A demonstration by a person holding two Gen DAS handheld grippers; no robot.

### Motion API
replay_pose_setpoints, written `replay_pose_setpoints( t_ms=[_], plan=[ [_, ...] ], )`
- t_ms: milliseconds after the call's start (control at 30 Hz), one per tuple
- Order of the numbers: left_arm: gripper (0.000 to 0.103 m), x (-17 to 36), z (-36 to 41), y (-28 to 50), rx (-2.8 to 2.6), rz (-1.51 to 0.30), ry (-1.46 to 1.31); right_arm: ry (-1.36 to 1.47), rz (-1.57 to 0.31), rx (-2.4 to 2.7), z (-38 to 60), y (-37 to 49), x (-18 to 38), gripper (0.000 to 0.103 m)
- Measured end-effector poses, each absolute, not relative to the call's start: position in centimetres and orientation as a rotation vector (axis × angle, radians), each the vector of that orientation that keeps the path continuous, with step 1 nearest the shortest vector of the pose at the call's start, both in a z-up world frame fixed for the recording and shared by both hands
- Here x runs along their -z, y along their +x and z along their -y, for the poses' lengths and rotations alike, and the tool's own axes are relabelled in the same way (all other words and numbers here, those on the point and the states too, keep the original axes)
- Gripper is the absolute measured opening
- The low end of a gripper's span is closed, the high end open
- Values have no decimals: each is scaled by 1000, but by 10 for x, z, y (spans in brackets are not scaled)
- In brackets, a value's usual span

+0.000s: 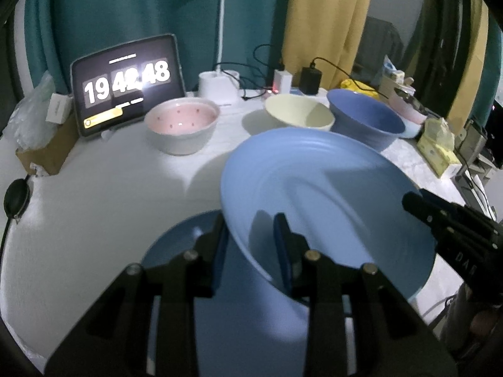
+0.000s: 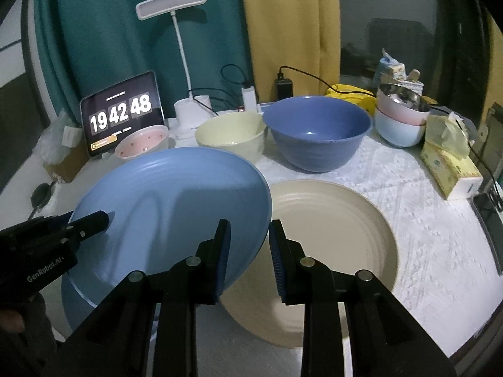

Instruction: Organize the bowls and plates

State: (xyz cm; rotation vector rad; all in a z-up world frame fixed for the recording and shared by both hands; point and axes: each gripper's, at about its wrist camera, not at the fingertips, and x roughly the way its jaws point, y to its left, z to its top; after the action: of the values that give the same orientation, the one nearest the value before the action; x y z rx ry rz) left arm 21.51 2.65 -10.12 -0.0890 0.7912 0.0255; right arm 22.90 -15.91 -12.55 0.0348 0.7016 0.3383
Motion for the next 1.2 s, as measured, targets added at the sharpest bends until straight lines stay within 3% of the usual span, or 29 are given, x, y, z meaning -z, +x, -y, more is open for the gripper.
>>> replay_pose_setpoints(
  t_ms=[1200],
  plan=[
    [32, 132, 92, 238, 74, -898, 29, 136, -746, -240, 271, 231, 165, 28]
  ],
)
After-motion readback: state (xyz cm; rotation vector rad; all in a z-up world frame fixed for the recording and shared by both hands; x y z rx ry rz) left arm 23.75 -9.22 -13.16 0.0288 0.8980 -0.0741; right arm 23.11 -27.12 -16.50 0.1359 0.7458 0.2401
